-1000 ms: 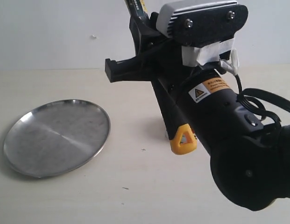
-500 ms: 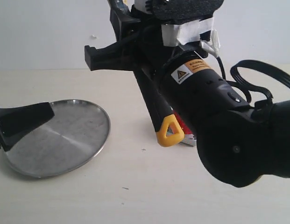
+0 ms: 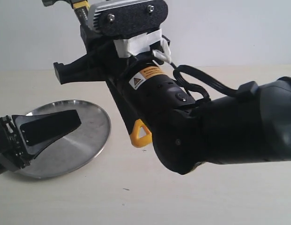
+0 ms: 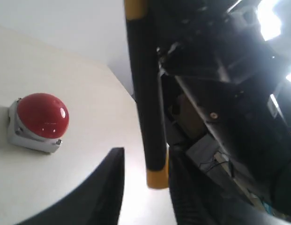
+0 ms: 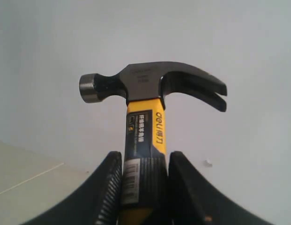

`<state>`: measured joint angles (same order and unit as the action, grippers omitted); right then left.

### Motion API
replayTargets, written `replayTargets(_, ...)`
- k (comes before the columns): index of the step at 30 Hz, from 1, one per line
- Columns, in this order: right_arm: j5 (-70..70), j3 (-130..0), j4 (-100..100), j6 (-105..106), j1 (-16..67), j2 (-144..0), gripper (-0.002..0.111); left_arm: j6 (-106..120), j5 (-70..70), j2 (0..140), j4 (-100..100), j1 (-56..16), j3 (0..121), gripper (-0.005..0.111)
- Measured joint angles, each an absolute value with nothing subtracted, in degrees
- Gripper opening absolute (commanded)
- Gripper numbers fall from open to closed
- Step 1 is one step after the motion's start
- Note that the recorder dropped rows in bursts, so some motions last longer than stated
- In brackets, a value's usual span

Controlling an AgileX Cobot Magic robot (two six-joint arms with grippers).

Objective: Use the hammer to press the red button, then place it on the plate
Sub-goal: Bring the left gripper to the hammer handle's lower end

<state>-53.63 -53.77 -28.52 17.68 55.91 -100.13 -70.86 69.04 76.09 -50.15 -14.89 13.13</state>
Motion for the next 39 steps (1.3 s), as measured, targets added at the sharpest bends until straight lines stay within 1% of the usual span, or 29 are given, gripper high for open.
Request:
replayTargets(2,-51.86,-54.59,-29.62,17.68,56.03,-100.92,0.0,-69.32,69.04,76.21,-47.41,-16.16,13.4,0.052)
replayTargets(4,-50.13,-55.44,-32.2,17.87,56.5,-101.04,0.0,-68.59,69.04,76.44,-46.23,-17.26,14.17,0.054)
replayTargets(11,-49.0,-58.55,-38.58,22.98,58.81,-101.04,0.0,-68.17,65.55,76.66,-44.58,-21.28,17.15,0.054)
replayTargets(22,-48.64,-58.85,-39.81,19.84,59.25,-101.04,0.0,-68.17,62.44,76.8,-40.96,-21.81,17.27,0.054)
replayTargets(24,-48.43,-58.85,-39.46,18.48,59.25,-101.04,0.0,-68.17,62.44,78.09,-40.47,-22.34,18.03,0.054)
replayTargets(29,-46.24,-58.85,-39.46,17.85,59.25,-101.04,0.0,-67.94,62.44,83.54,-40.11,-26.39,21.29,0.054)
replayTargets(39,-44.34,-58.85,-38.71,19.91,59.25,-101.04,0.0,-67.94,64.31,89.82,-39.26,-26.61,26.05,0.054)
